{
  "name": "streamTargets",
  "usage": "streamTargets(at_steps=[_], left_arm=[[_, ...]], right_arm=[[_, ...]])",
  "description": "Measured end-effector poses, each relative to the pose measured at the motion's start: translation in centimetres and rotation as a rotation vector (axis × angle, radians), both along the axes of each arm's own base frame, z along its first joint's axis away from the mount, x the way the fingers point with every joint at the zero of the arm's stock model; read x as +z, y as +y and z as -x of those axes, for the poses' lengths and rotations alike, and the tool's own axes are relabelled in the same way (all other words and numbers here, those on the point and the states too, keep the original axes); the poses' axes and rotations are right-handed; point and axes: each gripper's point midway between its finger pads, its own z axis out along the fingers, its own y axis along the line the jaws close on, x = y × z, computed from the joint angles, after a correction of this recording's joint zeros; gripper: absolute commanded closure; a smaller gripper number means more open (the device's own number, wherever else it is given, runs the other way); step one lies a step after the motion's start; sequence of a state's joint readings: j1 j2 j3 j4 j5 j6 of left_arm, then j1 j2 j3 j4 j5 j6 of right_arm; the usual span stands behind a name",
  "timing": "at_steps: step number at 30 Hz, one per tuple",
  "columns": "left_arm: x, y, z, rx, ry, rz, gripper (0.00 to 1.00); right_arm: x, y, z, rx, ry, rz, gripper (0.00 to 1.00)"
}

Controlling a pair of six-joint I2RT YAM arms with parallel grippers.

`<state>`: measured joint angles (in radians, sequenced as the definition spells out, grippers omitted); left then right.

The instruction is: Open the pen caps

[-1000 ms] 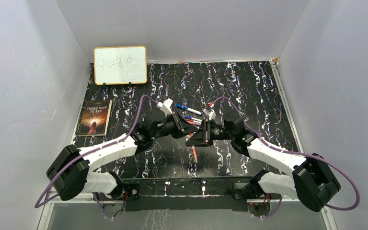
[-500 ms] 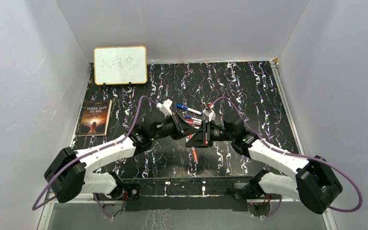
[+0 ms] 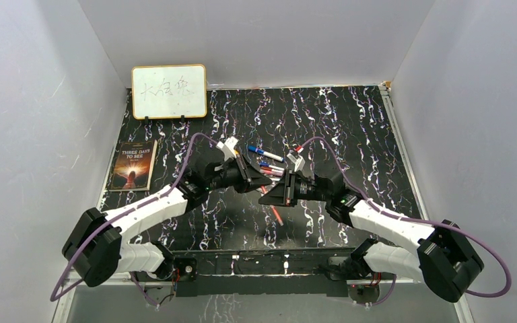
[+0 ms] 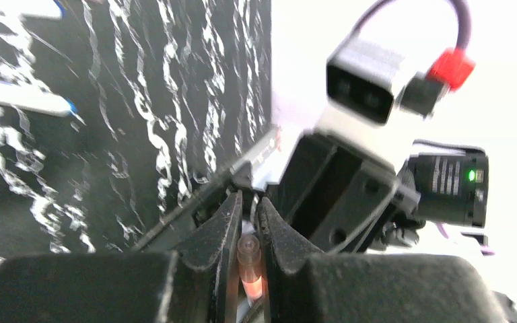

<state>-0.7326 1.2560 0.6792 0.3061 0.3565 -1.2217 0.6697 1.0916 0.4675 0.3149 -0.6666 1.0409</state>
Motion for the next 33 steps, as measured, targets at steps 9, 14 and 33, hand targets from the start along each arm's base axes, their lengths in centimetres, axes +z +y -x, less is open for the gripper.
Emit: streamTargets(at_steps=[9,14,33], left_arm=[[1.1,6.2,-8.1,0.259,-0.065,-0.040,1.00],[-0.3,8.5,-8.7,0.285,-0.033,-0.099,1.00],[-5.2,13.2,0.8,0.183,0.109,-0.277,1.00]], right_arm=[[-3.5,-0.8,3.3,0.073,0.107,0.074,1.00],[-3.4,-0.8,3.6,0.080,0.105,0.076,1.00],[-8.0,-4.5,-8.0,-0.114,-0.041,0.640,1.00]])
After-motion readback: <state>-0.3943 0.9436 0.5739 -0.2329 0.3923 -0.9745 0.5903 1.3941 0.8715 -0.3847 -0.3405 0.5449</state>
